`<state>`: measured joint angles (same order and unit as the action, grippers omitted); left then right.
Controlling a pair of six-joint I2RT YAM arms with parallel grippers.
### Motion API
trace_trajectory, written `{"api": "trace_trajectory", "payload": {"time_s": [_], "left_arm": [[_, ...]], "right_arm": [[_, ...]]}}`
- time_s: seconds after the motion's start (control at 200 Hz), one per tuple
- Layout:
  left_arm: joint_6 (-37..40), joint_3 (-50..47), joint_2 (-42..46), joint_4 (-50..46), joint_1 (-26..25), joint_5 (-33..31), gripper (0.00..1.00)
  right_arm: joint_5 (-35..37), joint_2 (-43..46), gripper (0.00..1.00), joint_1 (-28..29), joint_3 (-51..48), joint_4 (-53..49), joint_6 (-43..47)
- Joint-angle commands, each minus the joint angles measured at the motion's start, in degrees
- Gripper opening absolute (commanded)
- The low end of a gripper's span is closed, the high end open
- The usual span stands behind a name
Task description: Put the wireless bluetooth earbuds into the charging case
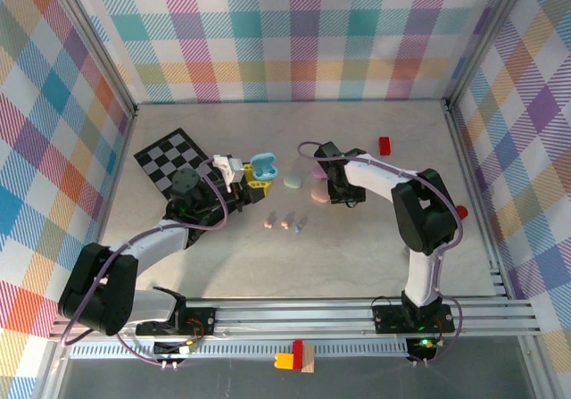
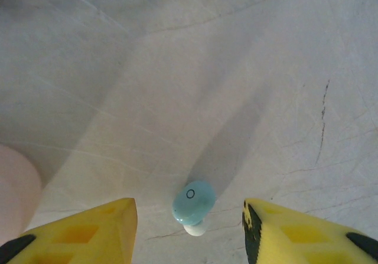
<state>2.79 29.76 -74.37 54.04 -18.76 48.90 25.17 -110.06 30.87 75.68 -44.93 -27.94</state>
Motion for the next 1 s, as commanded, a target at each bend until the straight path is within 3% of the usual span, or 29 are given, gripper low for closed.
{"api": "trace_trajectory", "payload": {"time_s": [0.0, 0.39, 0.6, 0.995], "left_arm": [[-0.54, -1.02, 1.18, 3.26, 1.44, 0.09, 0.37], [-1.19, -1.18, 0.0, 4.67, 1.63, 0.75, 0.38], [-1.29, -1.15, -0.25, 4.76, 1.63, 1.1, 0.38], [-1.43, -1.06, -0.7, 4.93, 1.63, 1.46, 0.38]], "right_arm": [[3.35, -1.58, 0.49, 0.76, 2.27, -4.54, -0.99], [3.44, -4.89, 0.36, 1.56, 4.11, -5.66, -1.34], [-1.07, -4.46, 0.36, 1.56, 3.75, -2.82, -1.19], [-1.53, -4.03, 0.28, 1.73, 3.33, -2.28, -0.33]]}}
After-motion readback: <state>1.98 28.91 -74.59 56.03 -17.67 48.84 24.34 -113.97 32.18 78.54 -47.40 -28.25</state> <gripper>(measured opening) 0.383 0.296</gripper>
